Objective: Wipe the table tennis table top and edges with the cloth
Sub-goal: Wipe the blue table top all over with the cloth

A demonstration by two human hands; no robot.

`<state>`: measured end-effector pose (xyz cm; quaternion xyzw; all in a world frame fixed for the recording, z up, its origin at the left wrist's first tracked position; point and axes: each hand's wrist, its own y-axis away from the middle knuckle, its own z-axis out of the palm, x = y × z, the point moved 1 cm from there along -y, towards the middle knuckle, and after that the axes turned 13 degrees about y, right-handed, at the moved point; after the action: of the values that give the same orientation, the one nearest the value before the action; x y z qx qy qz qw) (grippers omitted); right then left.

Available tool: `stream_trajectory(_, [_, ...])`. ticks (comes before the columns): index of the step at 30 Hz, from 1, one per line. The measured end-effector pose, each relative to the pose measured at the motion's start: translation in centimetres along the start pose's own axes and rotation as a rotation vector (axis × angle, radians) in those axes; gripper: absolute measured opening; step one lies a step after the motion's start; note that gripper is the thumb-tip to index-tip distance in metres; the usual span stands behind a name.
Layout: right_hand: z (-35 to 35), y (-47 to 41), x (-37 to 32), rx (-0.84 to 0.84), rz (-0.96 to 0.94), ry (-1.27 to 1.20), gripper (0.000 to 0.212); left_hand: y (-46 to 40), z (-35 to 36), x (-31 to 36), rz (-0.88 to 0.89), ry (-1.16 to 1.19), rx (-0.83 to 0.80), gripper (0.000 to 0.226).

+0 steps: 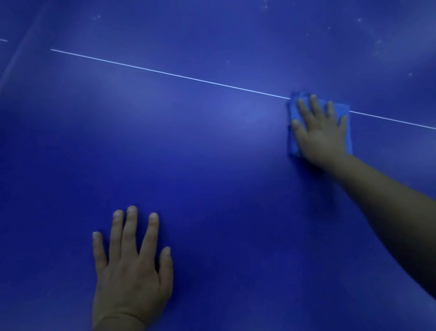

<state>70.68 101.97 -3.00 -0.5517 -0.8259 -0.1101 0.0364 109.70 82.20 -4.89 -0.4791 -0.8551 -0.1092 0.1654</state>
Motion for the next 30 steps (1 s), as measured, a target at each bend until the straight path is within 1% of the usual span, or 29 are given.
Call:
stream_trajectory(2, [0.4,2.8,-2.5,0.038,-0.272,0.037,0.076,0.0,0.0,0.1,-0.008,0.008,-0.004,0.067])
stream_trajectory(3, [0.7,3.7,-2.8,0.034,-0.386,0.055,0.074,-0.1,-0.1,0.1,-0.013,0.009,-0.003,0.067])
stream_trajectory(4, [0.6,3.5,-2.3,0.029,-0.454,0.070,0.072,-0.1,-0.1,0.2,-0.015,0.003,-0.005,0.068])
stream_trajectory(5, [0.4,2.5,-1.0,0.031,-0.439,0.087,0.074,-0.1,-0.1,0.2,-0.014,0.002,-0.009,0.068])
stream_trajectory(6, [0.3,1.2,0.8,0.032,-0.345,0.107,0.078,-0.1,-0.2,0.3,-0.016,0.008,-0.010,0.068])
stream_trajectory(8, [0.4,-1.6,5.2,0.001,-0.086,0.082,0.088,-0.1,-0.3,0.3,-0.028,0.012,-0.009,0.067])
stream_trajectory(9, [0.6,-2.2,7.0,-0.019,0.005,0.044,0.091,-0.1,-0.3,0.4,-0.033,0.008,-0.013,0.067])
stream_trajectory(10, [0.8,-2.0,7.9,-0.027,0.047,0.016,0.091,-0.1,-0.3,0.5,-0.036,0.008,-0.017,0.067])
stream_trajectory(11, [1.1,-1.0,8.0,-0.023,0.047,0.009,0.090,-0.1,-0.3,0.5,-0.036,0.008,-0.020,0.068])
stream_trajectory(13, [2.2,3.2,7.6,-0.006,-0.028,0.019,0.084,-0.1,-0.4,0.5,-0.035,0.012,-0.027,0.068])
stream_trajectory(15, [3.1,9.5,7.3,0.029,-0.157,0.007,0.075,-0.1,-0.6,0.6,-0.042,0.019,-0.035,0.068])
stream_trajectory(17, [4.6,15.9,7.0,0.112,-0.321,0.015,0.065,-0.1,-0.6,0.7,-0.046,0.023,-0.042,0.067])
stream_trajectory(18, [5.1,17.7,7.2,0.145,-0.388,0.025,0.062,-0.1,-0.6,0.8,-0.049,0.022,-0.045,0.067])
stream_trajectory(20, [4.8,16.3,8.0,0.153,-0.475,0.033,0.060,-0.2,-0.6,0.8,-0.056,0.015,-0.055,0.067])
stream_trajectory(21, [4.4,14.0,8.3,0.154,-0.459,0.051,0.061,-0.2,-0.6,0.9,-0.058,0.014,-0.059,0.068])
stream_trajectory(22, [4.0,11.1,8.5,0.146,-0.397,0.067,0.064,-0.2,-0.6,0.9,-0.057,0.014,-0.057,0.068])
stream_trajectory(25, [2.3,3.0,9.4,0.044,-0.102,0.009,0.081,-0.1,-0.6,0.8,-0.054,0.012,-0.054,0.068])
stream_trajectory(26, [2.2,1.7,9.7,0.026,-0.045,-0.003,0.084,-0.1,-0.6,0.9,-0.056,0.014,-0.054,0.068])
stream_trajectory(28, [2.3,1.7,9.7,0.017,-0.047,-0.008,0.085,-0.1,-0.5,0.9,-0.056,0.020,-0.058,0.070])
stream_trajectory(30, [3.1,5.3,9.4,0.063,-0.134,0.023,0.079,-0.1,-0.6,0.9,-0.057,0.037,-0.059,0.071])
